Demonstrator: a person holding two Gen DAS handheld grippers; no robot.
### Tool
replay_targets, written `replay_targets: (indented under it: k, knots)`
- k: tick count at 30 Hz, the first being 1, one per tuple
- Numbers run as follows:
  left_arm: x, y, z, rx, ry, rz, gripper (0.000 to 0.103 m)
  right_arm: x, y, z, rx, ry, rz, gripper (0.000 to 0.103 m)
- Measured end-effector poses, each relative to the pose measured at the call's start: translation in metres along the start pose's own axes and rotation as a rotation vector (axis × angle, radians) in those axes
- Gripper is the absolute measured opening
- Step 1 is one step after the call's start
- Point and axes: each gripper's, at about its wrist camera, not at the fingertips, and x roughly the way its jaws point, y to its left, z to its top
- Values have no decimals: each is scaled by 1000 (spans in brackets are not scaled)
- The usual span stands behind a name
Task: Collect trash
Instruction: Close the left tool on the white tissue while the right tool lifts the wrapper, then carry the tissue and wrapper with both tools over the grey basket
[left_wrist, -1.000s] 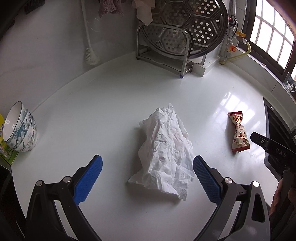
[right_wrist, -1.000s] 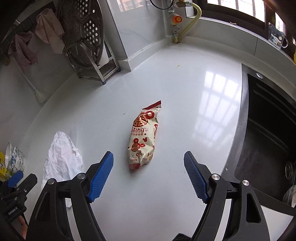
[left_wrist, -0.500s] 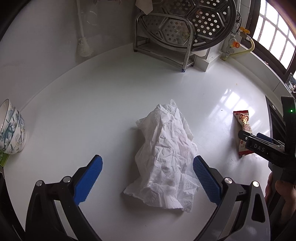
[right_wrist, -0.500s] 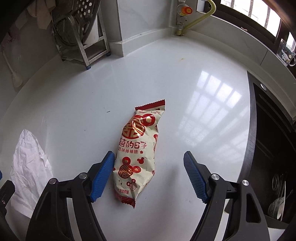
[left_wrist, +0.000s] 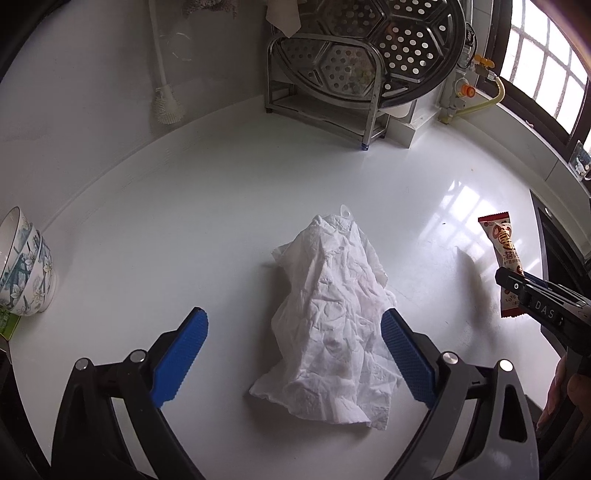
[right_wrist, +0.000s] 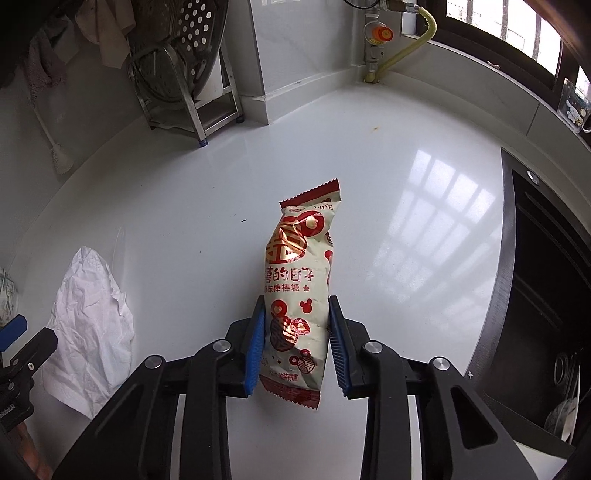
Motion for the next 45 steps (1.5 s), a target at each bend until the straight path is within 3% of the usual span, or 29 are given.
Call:
replay_targets:
  k: [3, 7, 10, 21, 30, 37, 45]
  knots:
    - [6, -6, -1, 25, 21, -4, 64, -4, 0, -3, 14, -2, 12, 31]
    - [13, -5, -5, 13, 58, -32, 16, -9, 1, -7, 11, -1, 23, 31]
    - [6, -1, -5, -3, 34, -50, 10, -14, 4, -11, 8, -2, 33, 31]
    - [-35, 19, 10, -36, -50, -58, 8, -42, 14, -19, -6, -31, 83, 31]
    - [-81, 33, 1, -60, -90, -33, 8, -74, 12, -38, -4, -54, 143, 31]
    - [-123, 12, -20, -46, -124, -34, 8, -109, 2, -65, -22, -79, 181, 31]
    - [-162, -39, -56, -6, -127, -71, 8, -157, -34, -110, -38, -94, 199, 31]
